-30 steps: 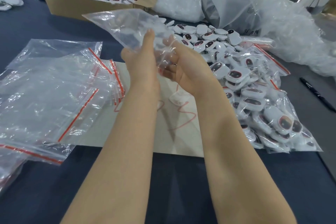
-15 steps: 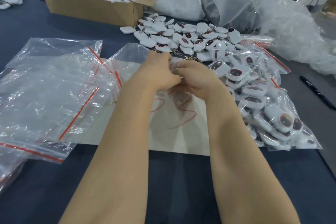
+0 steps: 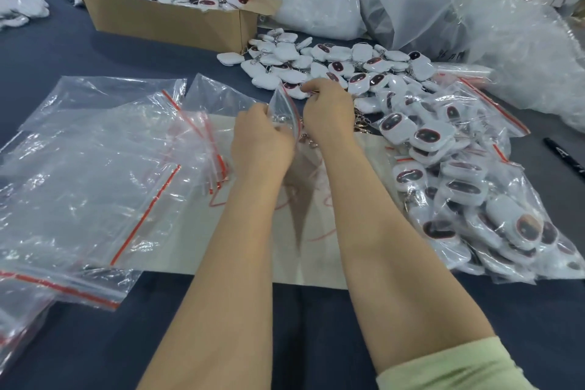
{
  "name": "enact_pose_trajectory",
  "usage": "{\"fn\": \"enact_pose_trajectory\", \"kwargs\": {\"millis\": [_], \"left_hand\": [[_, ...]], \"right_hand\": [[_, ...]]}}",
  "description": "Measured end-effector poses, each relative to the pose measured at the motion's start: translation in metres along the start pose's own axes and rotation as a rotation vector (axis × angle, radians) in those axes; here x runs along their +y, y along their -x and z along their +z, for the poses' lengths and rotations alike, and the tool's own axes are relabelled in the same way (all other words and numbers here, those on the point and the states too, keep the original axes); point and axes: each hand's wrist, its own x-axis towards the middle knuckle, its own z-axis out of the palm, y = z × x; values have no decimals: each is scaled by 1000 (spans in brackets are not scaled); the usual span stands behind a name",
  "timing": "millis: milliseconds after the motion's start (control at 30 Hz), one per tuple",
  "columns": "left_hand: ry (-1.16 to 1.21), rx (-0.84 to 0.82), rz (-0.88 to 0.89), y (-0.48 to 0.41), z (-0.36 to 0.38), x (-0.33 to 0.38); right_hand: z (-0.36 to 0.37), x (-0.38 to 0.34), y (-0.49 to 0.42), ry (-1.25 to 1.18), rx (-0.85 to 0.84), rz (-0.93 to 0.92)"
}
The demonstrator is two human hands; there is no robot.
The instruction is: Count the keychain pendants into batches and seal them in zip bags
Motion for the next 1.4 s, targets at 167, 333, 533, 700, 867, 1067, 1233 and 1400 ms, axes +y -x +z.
{"fn": "enact_pose_trajectory", "kwargs": {"millis": [167, 333, 533, 700, 867, 1067, 1233, 1400], "left_hand": [[205, 127, -73, -5, -1, -1], [271, 107, -121, -7, 2, -3], [266, 101, -151, -8, 4, -2], [200, 86, -120, -8, 6, -3], [163, 30, -66, -2, 9, 4], [20, -39, 13, 6, 16, 9], [-9, -68, 26, 5, 18, 7], [-19, -48, 36, 5, 19, 6]], "right_hand": [[29, -5, -24, 285, -191, -30], [39, -4, -30, 374, -272, 51], [35, -4, -23, 210, -77, 67], [10, -3, -8, -354, 144, 96], [-23, 5, 2, -1022, 7, 296], [-37, 16, 22, -1285, -130, 388], [-23, 21, 28, -1278, -83, 482], [-21, 25, 29, -1312, -110, 448]]}}
